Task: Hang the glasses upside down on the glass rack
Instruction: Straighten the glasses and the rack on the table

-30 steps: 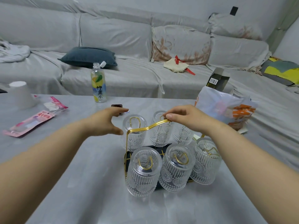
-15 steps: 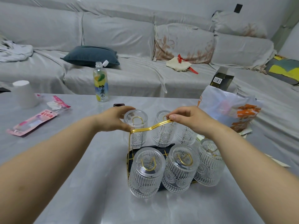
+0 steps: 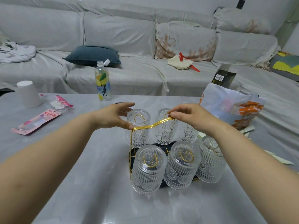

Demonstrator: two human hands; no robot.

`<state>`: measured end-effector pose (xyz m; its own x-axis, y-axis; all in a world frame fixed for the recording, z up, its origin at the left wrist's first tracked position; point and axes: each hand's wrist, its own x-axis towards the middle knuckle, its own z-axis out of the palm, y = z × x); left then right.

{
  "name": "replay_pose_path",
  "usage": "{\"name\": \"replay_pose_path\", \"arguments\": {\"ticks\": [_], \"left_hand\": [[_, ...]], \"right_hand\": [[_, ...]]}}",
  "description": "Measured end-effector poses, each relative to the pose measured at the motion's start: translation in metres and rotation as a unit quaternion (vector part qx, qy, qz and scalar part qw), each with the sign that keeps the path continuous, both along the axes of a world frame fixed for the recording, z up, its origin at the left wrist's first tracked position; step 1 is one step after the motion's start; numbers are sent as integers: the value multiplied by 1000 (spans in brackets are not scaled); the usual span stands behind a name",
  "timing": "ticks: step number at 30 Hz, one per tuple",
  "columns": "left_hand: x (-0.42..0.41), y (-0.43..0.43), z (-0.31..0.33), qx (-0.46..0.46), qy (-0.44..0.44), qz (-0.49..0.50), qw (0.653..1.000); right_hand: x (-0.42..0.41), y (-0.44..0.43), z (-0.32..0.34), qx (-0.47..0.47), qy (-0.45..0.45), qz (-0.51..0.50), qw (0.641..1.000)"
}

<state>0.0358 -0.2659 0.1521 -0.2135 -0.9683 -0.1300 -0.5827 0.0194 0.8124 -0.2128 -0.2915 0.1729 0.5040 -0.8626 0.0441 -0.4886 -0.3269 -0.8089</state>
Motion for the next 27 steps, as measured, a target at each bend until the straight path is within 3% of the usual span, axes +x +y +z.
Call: {"name": "replay_pose_path", "arguments": {"ticks": [4, 8, 13, 21, 24, 27], "left_hand": [[2, 10, 10, -33, 39, 31, 998], [-9, 34, 18, -129, 84, 75, 985], [-33, 64, -2, -208, -45, 66, 975], [-55, 77, -16, -258, -56, 196, 944], [-52, 97, -28, -268, -53, 239, 932], [-42, 127, -54, -246, -52, 286, 925]], "right_hand": [[0, -1, -1, 1, -12, 1, 1000], [0, 0, -1, -1, -21, -5, 1000], [1, 9, 0, -25, -27, -45, 998], [8, 35, -3, -78, 3, -159, 984], [3, 58, -13, -147, -39, -252, 956], [-8, 100, -40, -260, -84, -344, 898]]}}
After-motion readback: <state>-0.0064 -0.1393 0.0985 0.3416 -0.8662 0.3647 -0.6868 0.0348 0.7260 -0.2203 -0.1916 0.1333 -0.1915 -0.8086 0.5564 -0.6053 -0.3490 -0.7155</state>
